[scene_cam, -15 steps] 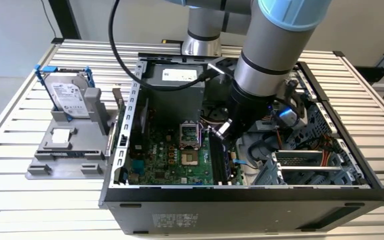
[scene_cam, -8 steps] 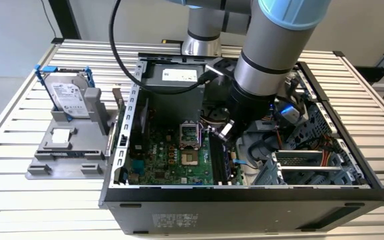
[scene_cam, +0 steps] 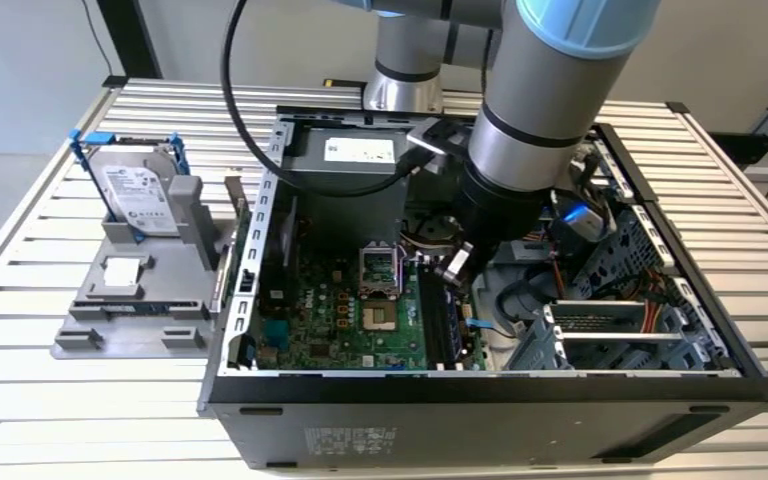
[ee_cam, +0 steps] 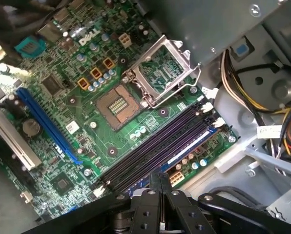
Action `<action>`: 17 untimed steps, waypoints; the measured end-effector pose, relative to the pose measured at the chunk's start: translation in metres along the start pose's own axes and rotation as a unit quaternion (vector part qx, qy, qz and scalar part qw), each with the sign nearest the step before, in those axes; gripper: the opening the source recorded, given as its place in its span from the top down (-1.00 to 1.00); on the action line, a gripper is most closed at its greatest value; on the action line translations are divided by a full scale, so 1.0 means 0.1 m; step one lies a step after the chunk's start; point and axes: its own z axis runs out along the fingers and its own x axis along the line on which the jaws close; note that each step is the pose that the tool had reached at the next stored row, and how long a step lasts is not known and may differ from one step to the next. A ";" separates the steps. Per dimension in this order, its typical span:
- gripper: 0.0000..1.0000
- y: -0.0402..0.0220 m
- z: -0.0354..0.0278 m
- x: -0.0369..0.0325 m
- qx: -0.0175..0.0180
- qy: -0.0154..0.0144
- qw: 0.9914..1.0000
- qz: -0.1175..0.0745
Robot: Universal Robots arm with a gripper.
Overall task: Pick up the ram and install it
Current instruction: 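Press down the ram until it locks into place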
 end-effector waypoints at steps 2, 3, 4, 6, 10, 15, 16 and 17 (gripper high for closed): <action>1.00 0.003 0.000 -0.004 0.000 0.000 1.000 -0.012; 1.00 0.004 0.001 -0.005 0.000 0.000 1.000 -0.018; 1.00 0.005 0.000 -0.006 0.000 0.000 1.000 -0.024; 1.00 0.007 0.000 -0.008 0.000 0.001 0.999 -0.034; 1.00 0.009 0.001 -0.010 -0.001 -0.001 0.998 -0.061; 1.00 0.009 0.000 -0.010 -0.003 -0.004 0.996 -0.093; 1.00 0.009 0.000 -0.010 -0.004 -0.005 0.995 -0.100; 1.00 0.009 0.000 -0.010 -0.004 -0.006 0.994 -0.106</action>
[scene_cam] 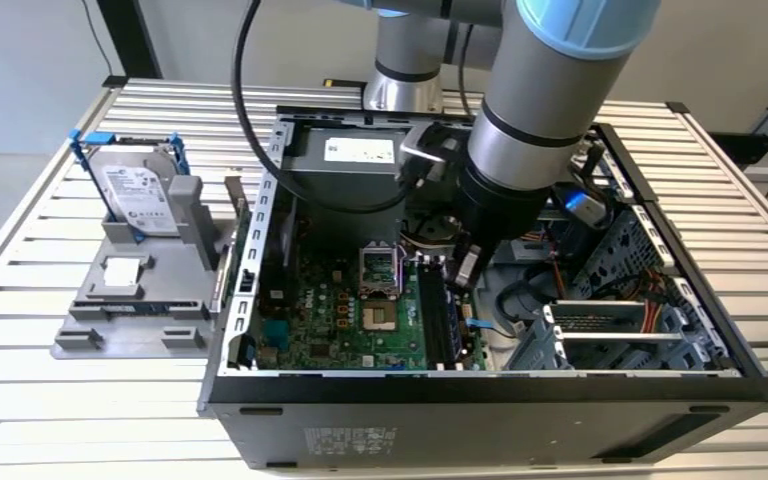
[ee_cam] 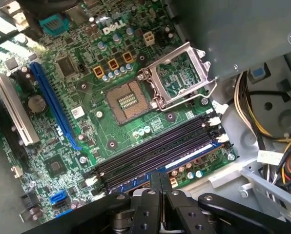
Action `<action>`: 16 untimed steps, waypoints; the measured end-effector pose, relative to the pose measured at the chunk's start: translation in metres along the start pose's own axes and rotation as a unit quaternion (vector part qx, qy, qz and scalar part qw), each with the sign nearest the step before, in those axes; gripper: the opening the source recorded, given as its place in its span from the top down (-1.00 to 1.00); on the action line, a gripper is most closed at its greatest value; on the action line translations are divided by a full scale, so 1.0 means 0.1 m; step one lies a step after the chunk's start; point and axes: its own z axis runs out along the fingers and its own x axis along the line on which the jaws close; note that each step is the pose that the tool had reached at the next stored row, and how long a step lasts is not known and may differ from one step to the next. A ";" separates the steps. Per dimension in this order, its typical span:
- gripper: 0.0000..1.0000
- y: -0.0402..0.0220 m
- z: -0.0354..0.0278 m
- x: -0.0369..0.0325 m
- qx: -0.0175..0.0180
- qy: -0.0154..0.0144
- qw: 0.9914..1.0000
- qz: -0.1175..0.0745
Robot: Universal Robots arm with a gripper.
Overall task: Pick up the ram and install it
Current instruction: 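Press down the ram until it locks into place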
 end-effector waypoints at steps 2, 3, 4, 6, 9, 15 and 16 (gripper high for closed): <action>1.00 0.000 0.000 0.000 -0.001 -0.001 1.000 -0.014; 1.00 0.000 0.000 0.000 -0.001 -0.001 1.000 -0.021; 1.00 0.000 0.000 0.000 -0.001 -0.002 1.000 -0.027; 1.00 0.000 0.000 0.000 -0.002 -0.003 0.999 -0.040; 1.00 0.000 0.000 0.000 -0.003 -0.003 0.998 -0.055; 1.00 -0.020 0.000 -0.010 -0.003 -0.003 0.996 -0.093; 1.00 -0.023 -0.001 -0.011 -0.004 -0.003 0.995 -0.097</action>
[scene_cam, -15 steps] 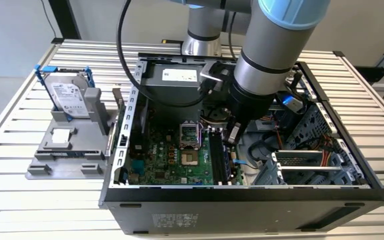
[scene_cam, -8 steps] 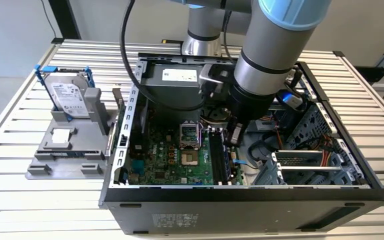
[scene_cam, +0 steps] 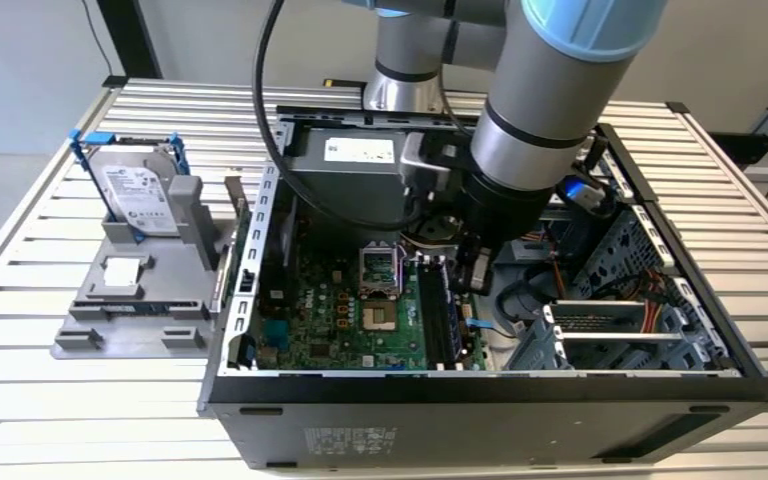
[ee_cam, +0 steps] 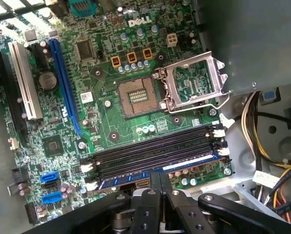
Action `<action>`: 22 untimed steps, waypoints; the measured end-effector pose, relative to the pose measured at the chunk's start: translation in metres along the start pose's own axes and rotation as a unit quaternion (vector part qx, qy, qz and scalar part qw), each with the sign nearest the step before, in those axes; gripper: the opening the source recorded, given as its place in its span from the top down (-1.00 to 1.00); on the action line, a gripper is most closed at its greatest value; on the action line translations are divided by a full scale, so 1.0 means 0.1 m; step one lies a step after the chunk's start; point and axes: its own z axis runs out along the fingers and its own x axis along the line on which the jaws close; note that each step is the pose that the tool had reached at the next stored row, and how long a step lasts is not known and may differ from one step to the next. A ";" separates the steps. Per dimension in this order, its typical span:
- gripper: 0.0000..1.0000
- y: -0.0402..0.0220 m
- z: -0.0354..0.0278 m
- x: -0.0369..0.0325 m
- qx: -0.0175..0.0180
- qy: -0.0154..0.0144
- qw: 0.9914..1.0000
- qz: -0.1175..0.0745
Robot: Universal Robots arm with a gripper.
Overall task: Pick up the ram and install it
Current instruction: 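Press down the ram until it locks into place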
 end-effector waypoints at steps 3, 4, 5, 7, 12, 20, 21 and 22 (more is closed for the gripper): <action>1.00 -0.002 0.000 0.000 -0.001 -0.001 1.000 -0.015; 1.00 -0.002 -0.001 0.000 -0.001 -0.001 1.000 -0.021; 1.00 -0.002 0.000 0.000 -0.001 -0.002 1.000 -0.028; 1.00 -0.002 0.000 0.000 -0.002 -0.005 0.999 -0.041; 1.00 -0.002 0.001 -0.001 0.000 -0.009 0.998 -0.068; 1.00 0.013 0.077 0.006 0.014 -0.011 0.997 -0.081; 1.00 0.020 0.095 0.008 0.014 -0.011 0.997 -0.081; 1.00 0.031 0.114 0.011 0.014 -0.011 0.997 -0.081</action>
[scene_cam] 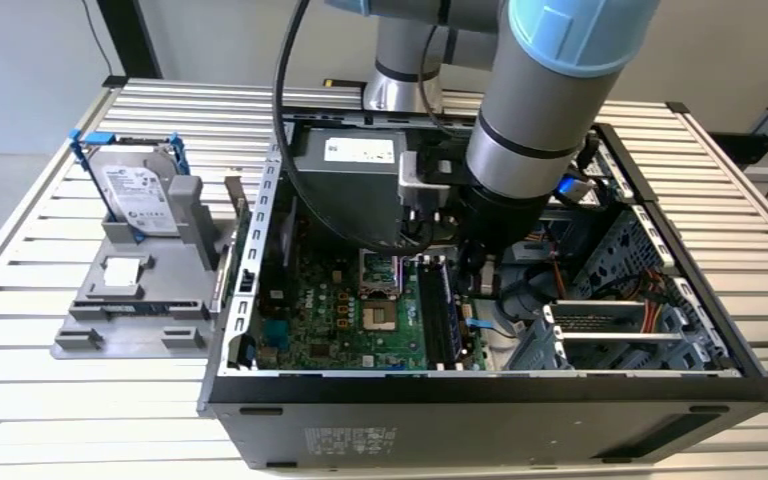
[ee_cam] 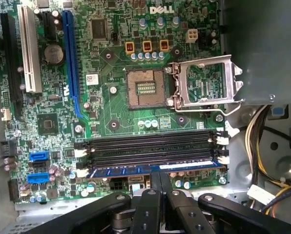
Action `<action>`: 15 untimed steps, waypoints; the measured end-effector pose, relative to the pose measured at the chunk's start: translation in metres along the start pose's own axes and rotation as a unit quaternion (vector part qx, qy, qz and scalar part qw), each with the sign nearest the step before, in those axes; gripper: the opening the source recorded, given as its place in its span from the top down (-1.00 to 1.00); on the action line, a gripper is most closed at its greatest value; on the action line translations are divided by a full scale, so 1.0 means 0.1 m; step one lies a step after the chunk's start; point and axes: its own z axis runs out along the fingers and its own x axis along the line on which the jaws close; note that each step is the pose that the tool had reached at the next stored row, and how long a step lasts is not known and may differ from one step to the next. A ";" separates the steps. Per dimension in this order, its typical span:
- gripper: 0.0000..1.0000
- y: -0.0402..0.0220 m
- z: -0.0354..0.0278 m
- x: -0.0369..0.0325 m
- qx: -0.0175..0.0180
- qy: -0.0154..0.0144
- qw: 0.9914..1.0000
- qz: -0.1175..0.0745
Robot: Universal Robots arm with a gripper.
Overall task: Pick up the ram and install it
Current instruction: 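Press down the ram until it locks into place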
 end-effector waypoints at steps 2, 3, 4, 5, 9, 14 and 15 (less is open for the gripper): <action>1.00 0.015 0.032 0.003 0.000 0.000 1.000 0.000; 1.00 0.017 0.033 0.003 0.000 0.000 1.000 0.000; 1.00 0.018 0.033 0.003 0.000 0.000 1.000 0.000; 1.00 0.016 0.041 0.003 0.000 0.000 1.000 0.000; 1.00 -0.002 0.113 0.005 0.000 0.000 1.000 0.000; 1.00 -0.017 0.199 0.008 0.000 0.001 1.000 0.000; 1.00 -0.017 0.218 0.009 0.000 0.001 1.000 0.000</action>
